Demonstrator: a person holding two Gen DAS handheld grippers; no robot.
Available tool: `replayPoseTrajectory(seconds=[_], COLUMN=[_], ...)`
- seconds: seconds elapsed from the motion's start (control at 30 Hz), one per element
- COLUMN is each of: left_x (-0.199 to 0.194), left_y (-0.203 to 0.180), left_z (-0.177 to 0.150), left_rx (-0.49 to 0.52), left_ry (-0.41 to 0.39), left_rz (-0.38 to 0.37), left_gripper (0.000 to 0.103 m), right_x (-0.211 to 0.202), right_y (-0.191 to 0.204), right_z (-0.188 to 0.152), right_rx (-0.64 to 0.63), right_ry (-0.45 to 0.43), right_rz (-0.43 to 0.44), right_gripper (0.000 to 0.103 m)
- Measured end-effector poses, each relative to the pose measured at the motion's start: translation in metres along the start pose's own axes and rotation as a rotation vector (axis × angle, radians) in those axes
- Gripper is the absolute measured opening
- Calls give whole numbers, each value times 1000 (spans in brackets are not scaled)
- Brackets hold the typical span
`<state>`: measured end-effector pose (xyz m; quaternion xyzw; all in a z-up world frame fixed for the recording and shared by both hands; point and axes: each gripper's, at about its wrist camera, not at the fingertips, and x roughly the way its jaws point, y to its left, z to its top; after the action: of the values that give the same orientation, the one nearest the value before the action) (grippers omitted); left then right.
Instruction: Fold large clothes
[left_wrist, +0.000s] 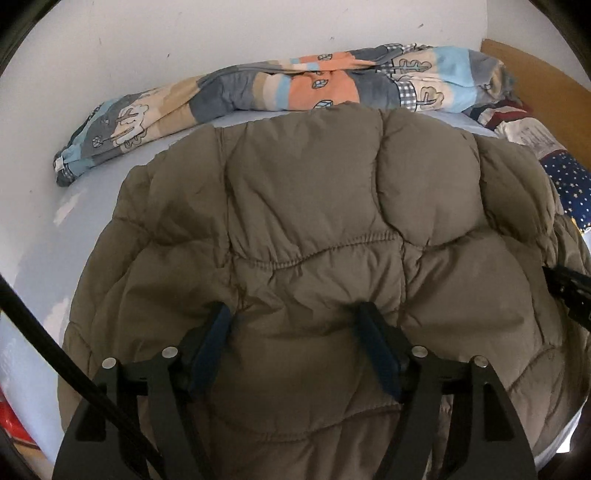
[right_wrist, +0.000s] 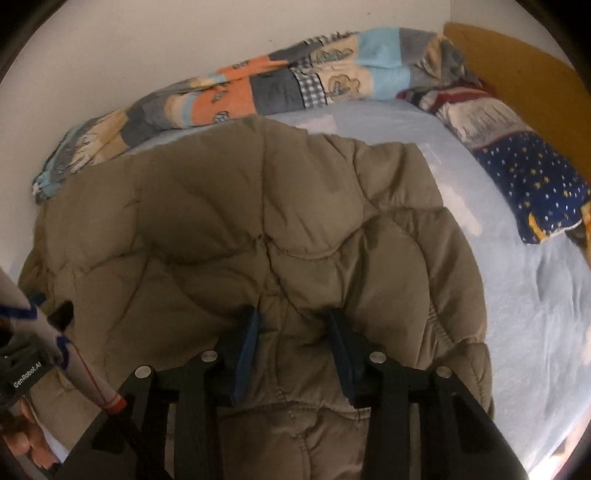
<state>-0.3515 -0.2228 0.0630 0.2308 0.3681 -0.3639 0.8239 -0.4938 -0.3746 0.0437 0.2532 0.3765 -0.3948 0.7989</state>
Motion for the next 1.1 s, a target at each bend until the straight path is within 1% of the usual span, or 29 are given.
replayPoseTrajectory(seconds=[0.23,0.4,0.53,0.63,0.7,0.87,0.97,1.03,1.1], left_x=[2,-5,-16,-25,-31,-54,-82,-99,-112], left_y=[-1,3,5,7,8,11,11,12,13], left_z=[-6,-8,-14,-19,-22,-31,-37,-41,-49], left_rx=[7,-11,-25,-32,-30,-37,-39,-41,-48], left_ry=[-18,-40,-65,-81,-90,-124,-187,-225,-247], left_rz=[23,21,18,14,16,20,26,37,41], left_gripper=[73,73,73,73,73,73,73,73,73], right_x=[12,7,-2,-18,-33,-65,-87,-102,-119], right_y=[5,6,6,8,14,30,38,42,45], right_z=[6,8,7,2,-3,-21,-29,-34,-44], right_rx=[12,12,23,15,-21,-82,-103,-112,-117], right_ry=[31,24,4,-27,-63,-119,-164,-203,-245], right_rz=[-60,-79,-76,-66,-62,-35,-32,-26,-21], right_gripper=[45,45,45,46,46,47,47,52,61])
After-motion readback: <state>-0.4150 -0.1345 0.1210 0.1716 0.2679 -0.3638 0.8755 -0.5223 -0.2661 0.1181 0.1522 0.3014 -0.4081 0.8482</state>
